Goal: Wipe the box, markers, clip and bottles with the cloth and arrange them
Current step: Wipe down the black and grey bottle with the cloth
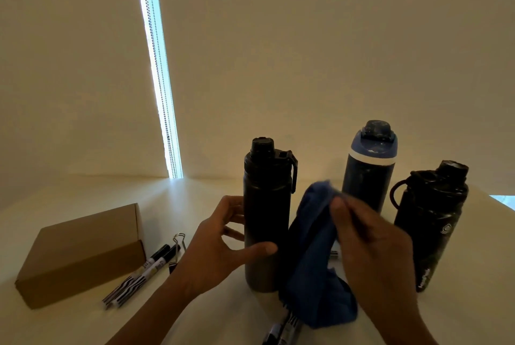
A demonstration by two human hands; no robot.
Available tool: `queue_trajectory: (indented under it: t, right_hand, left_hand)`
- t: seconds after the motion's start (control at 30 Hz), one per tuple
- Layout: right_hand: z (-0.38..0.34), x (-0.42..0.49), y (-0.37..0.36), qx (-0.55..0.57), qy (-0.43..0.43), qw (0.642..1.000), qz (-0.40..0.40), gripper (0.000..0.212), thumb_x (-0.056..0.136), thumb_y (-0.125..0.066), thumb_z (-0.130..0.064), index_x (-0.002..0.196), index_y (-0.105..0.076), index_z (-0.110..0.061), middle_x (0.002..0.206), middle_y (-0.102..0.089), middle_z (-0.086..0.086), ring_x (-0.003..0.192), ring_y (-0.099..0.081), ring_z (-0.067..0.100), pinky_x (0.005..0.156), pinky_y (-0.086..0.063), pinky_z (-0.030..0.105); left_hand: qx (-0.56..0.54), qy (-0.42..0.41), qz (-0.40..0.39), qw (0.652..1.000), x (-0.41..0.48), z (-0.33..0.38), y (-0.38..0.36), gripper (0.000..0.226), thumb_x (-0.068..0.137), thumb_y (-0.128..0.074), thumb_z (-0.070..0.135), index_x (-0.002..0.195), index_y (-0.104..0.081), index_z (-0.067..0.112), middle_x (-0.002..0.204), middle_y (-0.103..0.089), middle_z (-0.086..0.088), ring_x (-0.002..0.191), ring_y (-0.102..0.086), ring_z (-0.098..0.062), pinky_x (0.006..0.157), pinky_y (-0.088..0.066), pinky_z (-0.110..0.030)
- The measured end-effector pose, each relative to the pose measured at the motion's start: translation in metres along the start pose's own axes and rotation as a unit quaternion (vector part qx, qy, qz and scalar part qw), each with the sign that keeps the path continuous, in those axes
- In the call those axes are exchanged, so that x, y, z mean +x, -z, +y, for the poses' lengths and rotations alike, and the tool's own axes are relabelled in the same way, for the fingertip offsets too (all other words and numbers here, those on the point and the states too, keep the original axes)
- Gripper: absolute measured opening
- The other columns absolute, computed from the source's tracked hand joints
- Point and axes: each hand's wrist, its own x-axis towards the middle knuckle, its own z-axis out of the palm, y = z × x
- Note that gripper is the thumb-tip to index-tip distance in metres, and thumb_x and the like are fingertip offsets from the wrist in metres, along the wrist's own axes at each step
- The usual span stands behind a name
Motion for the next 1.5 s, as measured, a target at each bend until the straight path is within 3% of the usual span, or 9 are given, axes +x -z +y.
queue_trajectory:
  t: [0.1,0.17,0.27,0.4,0.57,0.9,1.03,1.2,1.5]
  right_hand:
    - [-0.029,0.026,0.001,0.016,0.038,0.998,0.051,0.022,0.096,-0.059,-0.04,0.103,-0.074,-0.025,0.069,-0.067,-0.014,0.066,-0.066,0.002,0.058,-0.046,0.006]
    - [-0.051,0.045,-0.001,-0.001,0.106,0.994,0.033,0.023,0.099,-0.057,-0.041,0.112,-0.073,-0.031,0.069,-0.067,-0.018,0.063,-0.065,0.001,0.059,-0.045,0.007]
    - [-0.074,0.077,-0.008,-0.009,0.196,0.978,-0.067,0.025,0.104,-0.059,-0.032,0.125,-0.071,-0.031,0.086,-0.072,-0.023,0.078,-0.068,-0.004,0.072,-0.05,0.011]
    - [-0.085,0.114,-0.014,-0.069,0.218,0.937,-0.264,0.029,0.101,-0.063,-0.036,0.129,-0.07,-0.036,0.117,-0.072,-0.024,0.109,-0.065,-0.009,0.099,-0.054,0.024]
    - [-0.094,0.137,-0.005,-0.079,0.229,0.894,-0.378,0.037,0.092,-0.075,-0.026,0.128,-0.071,-0.029,0.122,-0.072,-0.019,0.112,-0.067,-0.002,0.099,-0.056,0.031]
    - [-0.104,0.15,-0.007,-0.141,0.378,0.836,-0.371,0.032,0.093,-0.076,-0.021,0.125,-0.074,-0.02,0.121,-0.074,-0.01,0.104,-0.071,-0.001,0.087,-0.061,0.028]
    - [-0.104,0.148,-0.005,-0.133,0.392,0.834,-0.365,0.032,0.092,-0.078,-0.02,0.124,-0.074,-0.017,0.12,-0.074,-0.008,0.105,-0.071,0.0,0.087,-0.061,0.027]
    - [-0.1,0.146,-0.006,-0.129,0.376,0.846,-0.355,0.028,0.094,-0.075,-0.018,0.122,-0.075,-0.018,0.115,-0.075,-0.011,0.101,-0.071,-0.001,0.087,-0.06,0.025]
    - [-0.106,0.145,-0.009,-0.106,0.406,0.832,-0.364,0.033,0.09,-0.079,-0.021,0.122,-0.075,-0.017,0.123,-0.073,-0.006,0.109,-0.07,0.002,0.091,-0.059,0.027]
  left_hand:
    - [-0.001,0.006,0.004,1.0,-0.001,-0.001,-0.001,0.082,0.068,-0.09,0.059,0.135,-0.048,0.037,0.126,-0.061,0.031,0.117,-0.062,0.0,0.085,-0.057,-0.018]
    - [-0.002,0.003,0.001,1.0,0.0,-0.001,-0.001,0.085,0.068,-0.088,0.064,0.137,-0.047,0.037,0.127,-0.061,0.029,0.118,-0.062,-0.002,0.086,-0.058,-0.02]
    - [0.0,0.002,-0.003,1.0,-0.001,0.001,-0.001,0.082,0.069,-0.088,0.06,0.136,-0.045,0.04,0.128,-0.06,0.031,0.118,-0.062,0.0,0.086,-0.057,-0.018]
    - [0.008,-0.003,-0.008,1.0,-0.001,0.002,0.001,0.079,0.071,-0.089,0.055,0.134,-0.046,0.04,0.128,-0.061,0.03,0.118,-0.062,0.001,0.087,-0.057,-0.018]
    - [0.017,-0.004,-0.016,1.0,-0.001,0.001,0.002,0.079,0.071,-0.088,0.06,0.135,-0.045,0.043,0.128,-0.062,0.028,0.119,-0.061,-0.002,0.087,-0.058,-0.021]
    - [0.019,-0.009,-0.033,0.999,0.001,0.001,0.005,0.078,0.071,-0.087,0.062,0.135,-0.046,0.045,0.128,-0.062,0.026,0.12,-0.062,-0.002,0.09,-0.058,-0.023]
    - [-0.011,0.012,-0.075,0.997,0.001,0.003,0.01,0.075,0.076,-0.085,0.059,0.137,-0.044,0.047,0.135,-0.059,0.026,0.127,-0.057,0.0,0.097,-0.056,-0.024]
    - [-0.085,0.064,-0.15,0.983,0.001,0.005,0.02,0.07,0.091,-0.079,0.035,0.146,-0.035,0.04,0.142,-0.063,0.018,0.13,-0.061,-0.008,0.107,-0.051,-0.035]
    - [-0.037,0.039,-0.077,0.996,0.003,0.006,0.015,0.074,0.075,-0.09,0.051,0.132,-0.043,0.053,0.132,-0.066,0.019,0.12,-0.065,-0.005,0.091,-0.06,-0.026]
